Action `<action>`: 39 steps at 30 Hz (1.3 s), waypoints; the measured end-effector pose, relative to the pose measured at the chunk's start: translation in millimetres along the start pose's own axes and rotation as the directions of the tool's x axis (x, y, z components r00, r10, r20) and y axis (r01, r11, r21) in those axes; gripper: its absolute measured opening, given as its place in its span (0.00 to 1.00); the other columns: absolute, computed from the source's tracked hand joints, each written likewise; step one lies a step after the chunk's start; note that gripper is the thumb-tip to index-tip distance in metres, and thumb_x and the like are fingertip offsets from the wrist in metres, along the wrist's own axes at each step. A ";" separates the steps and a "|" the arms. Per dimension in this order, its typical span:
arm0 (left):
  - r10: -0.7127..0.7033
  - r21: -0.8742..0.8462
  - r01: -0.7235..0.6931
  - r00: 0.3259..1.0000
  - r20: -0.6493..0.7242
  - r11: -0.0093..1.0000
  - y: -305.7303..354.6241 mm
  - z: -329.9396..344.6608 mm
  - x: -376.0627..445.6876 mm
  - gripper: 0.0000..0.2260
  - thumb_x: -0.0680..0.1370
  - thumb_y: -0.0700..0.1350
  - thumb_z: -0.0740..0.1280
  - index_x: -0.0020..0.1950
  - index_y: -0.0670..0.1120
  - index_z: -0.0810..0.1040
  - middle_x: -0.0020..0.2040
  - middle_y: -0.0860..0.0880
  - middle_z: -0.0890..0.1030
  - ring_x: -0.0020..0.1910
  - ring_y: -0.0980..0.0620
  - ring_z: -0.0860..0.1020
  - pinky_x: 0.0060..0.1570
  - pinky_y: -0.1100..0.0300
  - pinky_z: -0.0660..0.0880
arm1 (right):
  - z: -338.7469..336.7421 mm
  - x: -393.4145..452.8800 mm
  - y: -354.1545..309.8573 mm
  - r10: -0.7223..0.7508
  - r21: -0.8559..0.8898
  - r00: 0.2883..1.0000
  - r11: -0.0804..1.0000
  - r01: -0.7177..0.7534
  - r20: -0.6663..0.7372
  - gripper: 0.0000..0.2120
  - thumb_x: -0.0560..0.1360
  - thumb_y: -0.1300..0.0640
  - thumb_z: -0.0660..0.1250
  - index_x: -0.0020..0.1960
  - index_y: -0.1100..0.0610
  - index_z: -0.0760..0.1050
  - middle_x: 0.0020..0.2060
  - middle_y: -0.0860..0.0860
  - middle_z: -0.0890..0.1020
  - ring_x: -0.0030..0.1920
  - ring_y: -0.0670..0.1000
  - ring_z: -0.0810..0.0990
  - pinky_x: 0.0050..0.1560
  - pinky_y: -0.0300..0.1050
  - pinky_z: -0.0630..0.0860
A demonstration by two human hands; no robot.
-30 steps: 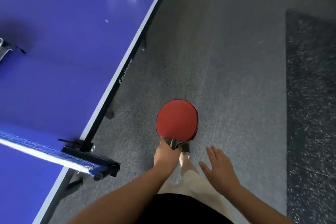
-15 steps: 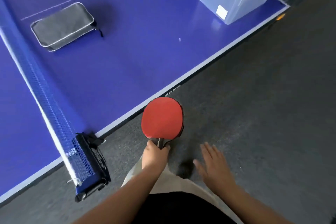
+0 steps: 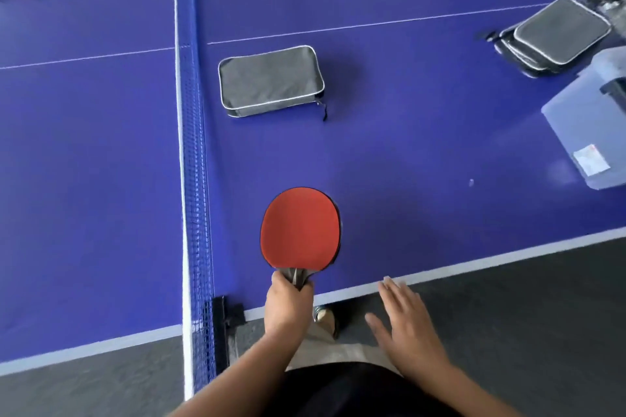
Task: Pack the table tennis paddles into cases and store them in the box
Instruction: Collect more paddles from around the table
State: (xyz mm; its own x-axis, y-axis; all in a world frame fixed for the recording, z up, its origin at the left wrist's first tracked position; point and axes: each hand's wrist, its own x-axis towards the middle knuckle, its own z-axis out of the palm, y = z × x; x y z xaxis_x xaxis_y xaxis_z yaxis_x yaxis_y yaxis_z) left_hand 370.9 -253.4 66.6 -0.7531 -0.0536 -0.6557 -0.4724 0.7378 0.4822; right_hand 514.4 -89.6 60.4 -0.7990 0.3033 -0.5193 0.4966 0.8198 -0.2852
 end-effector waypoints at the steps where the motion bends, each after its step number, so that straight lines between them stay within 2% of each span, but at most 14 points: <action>1: -0.021 -0.002 0.021 0.999 -0.026 1.000 1.8 -6.3 8.2 0.14 0.75 0.51 0.67 0.52 0.44 0.69 0.48 0.46 0.78 0.48 0.41 0.78 0.48 0.50 0.75 | -6.1 11.0 -4.4 -0.019 -0.013 1.000 1.000 0.019 0.005 0.47 0.68 0.27 0.28 0.80 0.51 0.46 0.79 0.46 0.47 0.79 0.49 0.41 0.76 0.45 0.38; 5: -0.085 -0.002 0.085 0.990 -0.116 0.996 1.6 -26.3 36.9 0.12 0.76 0.50 0.66 0.51 0.44 0.67 0.48 0.44 0.79 0.45 0.40 0.76 0.45 0.51 0.72 | -21.7 46.0 -16.1 -0.065 -0.109 0.997 0.992 0.070 0.043 0.54 0.62 0.25 0.19 0.80 0.50 0.46 0.79 0.46 0.47 0.79 0.50 0.42 0.74 0.45 0.37; 10: -0.147 -0.036 0.143 0.979 -0.143 0.989 -0.6 -36.7 58.0 0.14 0.76 0.50 0.67 0.54 0.43 0.68 0.52 0.41 0.79 0.51 0.38 0.79 0.48 0.49 0.74 | -35.5 74.5 -22.3 -0.104 -0.163 0.990 0.979 0.119 0.097 0.55 0.61 0.25 0.19 0.80 0.50 0.45 0.79 0.45 0.46 0.79 0.49 0.41 0.74 0.44 0.35; 14: -0.167 -0.054 0.161 0.976 -0.142 0.986 -3.3 -35.8 62.1 0.16 0.77 0.50 0.68 0.56 0.42 0.69 0.53 0.42 0.78 0.52 0.38 0.78 0.51 0.49 0.74 | -39.8 89.3 -26.8 -0.139 -0.209 0.982 0.964 0.163 0.125 0.56 0.60 0.26 0.18 0.80 0.50 0.45 0.79 0.46 0.46 0.79 0.50 0.42 0.76 0.46 0.38; 17: -0.158 -0.080 0.146 0.971 -0.181 0.986 -2.4 -31.3 62.3 0.16 0.76 0.49 0.70 0.55 0.40 0.70 0.55 0.41 0.75 0.52 0.38 0.77 0.50 0.49 0.72 | -42.3 97.6 -26.5 -0.165 -0.225 0.975 0.955 0.196 0.148 0.54 0.62 0.26 0.19 0.80 0.50 0.45 0.80 0.46 0.45 0.79 0.51 0.42 0.77 0.48 0.40; 21: -0.175 -0.062 0.165 0.964 -0.201 0.984 -3.1 -27.1 62.7 0.17 0.76 0.48 0.70 0.56 0.39 0.71 0.56 0.39 0.74 0.54 0.37 0.76 0.53 0.48 0.72 | -47.1 106.3 -23.9 -0.182 -0.231 0.970 0.949 0.216 0.161 0.46 0.69 0.27 0.29 0.80 0.51 0.47 0.80 0.47 0.47 0.79 0.52 0.44 0.77 0.49 0.42; 22: -0.175 -0.055 0.167 0.963 -0.206 0.984 -3.1 -27.0 63.0 0.17 0.76 0.48 0.70 0.56 0.39 0.71 0.56 0.39 0.74 0.54 0.38 0.76 0.53 0.49 0.72 | -48.3 108.4 -22.9 -0.184 -0.233 0.970 0.948 0.218 0.160 0.46 0.69 0.27 0.30 0.80 0.51 0.47 0.80 0.48 0.47 0.79 0.52 0.44 0.77 0.49 0.42; 28: -0.155 0.039 0.170 0.954 -0.257 0.985 -7.1 -26.1 65.7 0.17 0.75 0.50 0.71 0.55 0.40 0.71 0.56 0.40 0.76 0.57 0.38 0.74 0.55 0.48 0.70 | -53.8 118.0 -17.1 -0.185 -0.251 0.967 0.941 0.226 0.177 0.53 0.63 0.28 0.19 0.80 0.51 0.46 0.80 0.48 0.47 0.79 0.53 0.44 0.77 0.50 0.42; 32: -0.151 0.073 0.178 0.945 -0.289 0.981 -10.4 -26.5 63.7 0.18 0.74 0.52 0.71 0.55 0.42 0.70 0.56 0.43 0.76 0.57 0.40 0.75 0.49 0.50 0.70 | -58.4 122.3 -14.9 -0.169 -0.250 0.971 0.946 0.207 0.167 0.56 0.60 0.28 0.15 0.80 0.51 0.45 0.80 0.48 0.46 0.79 0.53 0.43 0.77 0.49 0.42; 35: -0.127 0.081 0.165 0.929 -0.348 0.983 -10.5 -24.7 62.9 0.22 0.71 0.53 0.74 0.56 0.43 0.71 0.57 0.43 0.75 0.59 0.40 0.73 0.54 0.47 0.71 | -60.7 124.5 -12.4 -0.158 -0.244 0.975 0.950 0.194 0.157 0.56 0.60 0.27 0.15 0.80 0.50 0.44 0.80 0.48 0.46 0.79 0.53 0.43 0.77 0.49 0.42; 39: -0.130 0.111 0.197 0.890 -0.437 0.974 -3.6 -17.3 60.1 0.35 0.68 0.55 0.77 0.66 0.40 0.68 0.69 0.40 0.66 0.68 0.39 0.65 0.63 0.44 0.66 | -64.1 124.8 -7.0 -0.149 -0.208 0.976 0.961 0.180 0.156 0.53 0.63 0.26 0.19 0.80 0.50 0.44 0.80 0.47 0.45 0.79 0.52 0.42 0.77 0.49 0.41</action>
State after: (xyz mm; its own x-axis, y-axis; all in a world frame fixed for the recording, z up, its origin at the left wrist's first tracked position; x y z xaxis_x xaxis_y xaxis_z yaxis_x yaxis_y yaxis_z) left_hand 319.5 -270.9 35.5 -0.8092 -0.4376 -0.3920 -0.5573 0.7830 0.2763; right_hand 389.5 -26.3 49.1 -0.8011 0.0979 -0.5905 0.2630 0.9438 -0.2002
